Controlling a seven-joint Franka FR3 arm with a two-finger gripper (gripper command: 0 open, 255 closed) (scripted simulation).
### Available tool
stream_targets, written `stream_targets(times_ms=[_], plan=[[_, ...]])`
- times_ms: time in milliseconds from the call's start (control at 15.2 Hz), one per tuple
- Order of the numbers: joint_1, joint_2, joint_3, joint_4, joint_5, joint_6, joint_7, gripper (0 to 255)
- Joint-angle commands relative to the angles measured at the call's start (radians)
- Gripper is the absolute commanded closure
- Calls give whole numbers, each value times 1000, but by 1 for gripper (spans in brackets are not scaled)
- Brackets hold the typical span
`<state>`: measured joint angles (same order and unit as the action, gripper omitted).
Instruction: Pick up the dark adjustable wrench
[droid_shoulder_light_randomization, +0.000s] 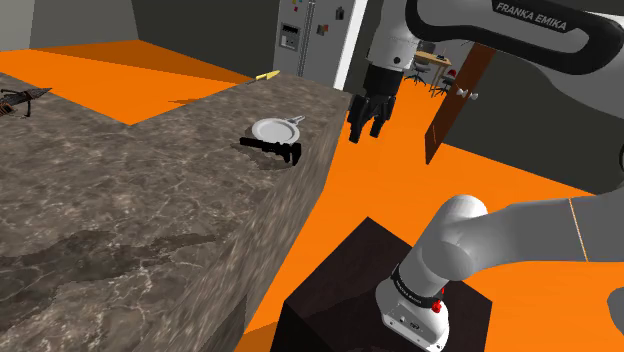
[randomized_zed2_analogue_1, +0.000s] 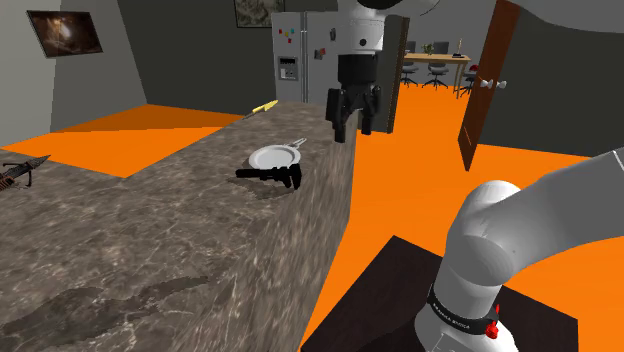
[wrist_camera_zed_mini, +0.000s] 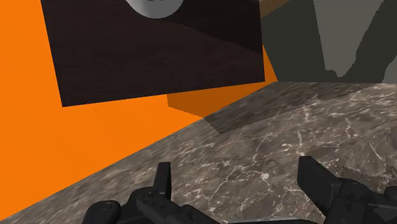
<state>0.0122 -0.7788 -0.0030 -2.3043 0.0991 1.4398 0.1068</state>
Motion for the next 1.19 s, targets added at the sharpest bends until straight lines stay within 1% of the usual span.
stream_targets(times_ms=[0, 264, 528, 792, 1122], plan=[[0, 0, 0, 0, 0, 0, 0, 0], [2, 128, -19, 14, -27, 103, -57, 0], [5, 267, -36, 51, -47, 196, -110, 0], [7, 414, -50, 109, -62, 276, -159, 0], [8, 603, -63, 212, -74, 353, -215, 0]])
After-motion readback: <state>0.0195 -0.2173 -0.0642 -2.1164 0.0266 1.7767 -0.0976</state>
